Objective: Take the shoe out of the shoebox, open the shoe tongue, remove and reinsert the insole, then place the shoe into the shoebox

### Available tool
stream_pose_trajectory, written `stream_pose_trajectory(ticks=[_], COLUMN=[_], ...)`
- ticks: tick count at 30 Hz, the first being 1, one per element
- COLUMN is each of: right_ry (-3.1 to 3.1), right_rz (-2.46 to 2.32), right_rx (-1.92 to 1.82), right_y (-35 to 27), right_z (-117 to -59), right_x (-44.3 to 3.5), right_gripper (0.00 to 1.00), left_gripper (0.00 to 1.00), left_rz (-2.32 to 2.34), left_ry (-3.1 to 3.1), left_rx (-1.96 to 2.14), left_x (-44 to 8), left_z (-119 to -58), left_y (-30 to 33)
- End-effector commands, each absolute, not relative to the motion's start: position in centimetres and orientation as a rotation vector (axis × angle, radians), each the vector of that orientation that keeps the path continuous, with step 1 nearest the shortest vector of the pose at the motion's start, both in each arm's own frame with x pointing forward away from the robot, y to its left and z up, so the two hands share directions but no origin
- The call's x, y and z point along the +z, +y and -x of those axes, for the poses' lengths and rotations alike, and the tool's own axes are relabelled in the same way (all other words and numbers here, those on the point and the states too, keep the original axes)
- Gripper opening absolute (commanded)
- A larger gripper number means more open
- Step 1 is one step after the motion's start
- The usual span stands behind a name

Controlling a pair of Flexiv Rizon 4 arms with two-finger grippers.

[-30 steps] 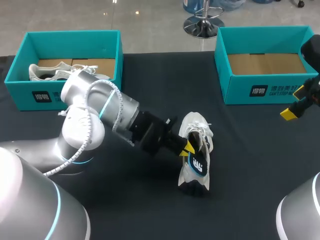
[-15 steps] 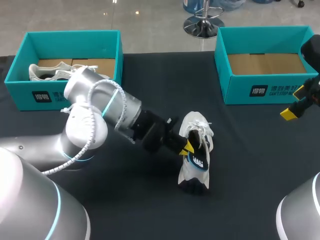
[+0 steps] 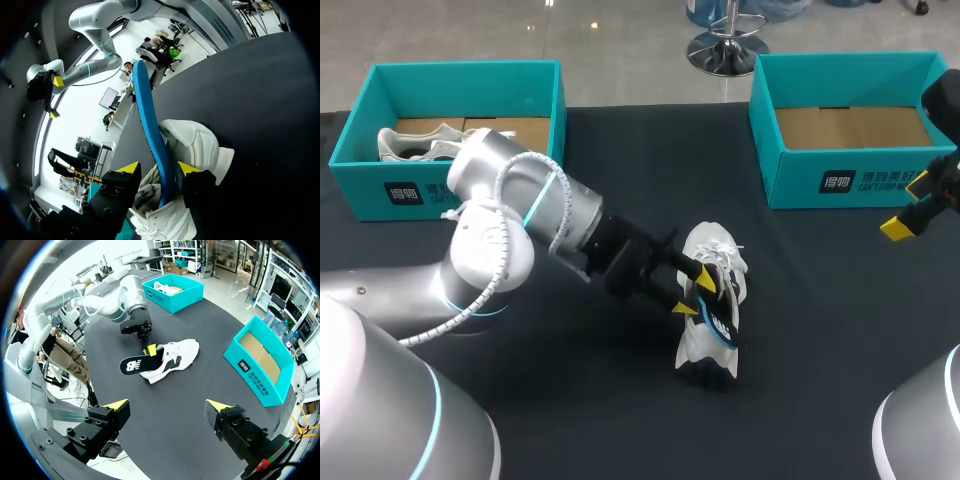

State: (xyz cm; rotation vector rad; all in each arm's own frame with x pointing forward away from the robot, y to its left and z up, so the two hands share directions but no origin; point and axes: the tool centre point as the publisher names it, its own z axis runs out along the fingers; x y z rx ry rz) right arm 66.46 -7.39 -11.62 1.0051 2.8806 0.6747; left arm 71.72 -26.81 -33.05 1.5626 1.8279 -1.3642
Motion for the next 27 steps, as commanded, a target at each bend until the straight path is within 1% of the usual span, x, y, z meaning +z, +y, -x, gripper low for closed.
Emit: stream_pose_trajectory(ticks=[1, 11, 14, 16, 18, 27], right_ry=[2.887, 2.887, 2.887, 2.887, 2.887, 2.887], right_rz=[-1.006, -1.006, -1.006, -1.006, -1.006, -1.006], right_rx=[0.669, 0.669, 0.669, 0.669, 0.669, 0.669], right_y=[-7.3, -7.3, -7.3, -7.3, -7.3, -7.3], right_z=[-66.8, -66.8, -66.8, -66.8, -66.8, -66.8], right_x=[-11.6, -11.6, -11.6, -11.6, -11.6, -11.6], right_gripper=[1.00, 1.00, 1.00, 1.00, 1.00, 1.00], left_gripper=[0.46, 0.38, 0.34, 0.25, 0.00, 0.00], left_rz=[-1.559, -1.592, -1.610, -1.617, -1.620, -1.643], left_ry=[1.817, 1.792, 1.791, 1.794, 1.797, 1.803], left_rx=[-1.376, -1.414, -1.418, -1.418, -1.417, -1.395], left_x=[-32.4, -31.7, -31.9, -32.0, -32.3, -32.7], left_z=[-71.3, -70.2, -69.8, -69.7, -69.8, -70.3], left_y=[-26.7, -27.5, -27.6, -27.6, -27.5, -27.0])
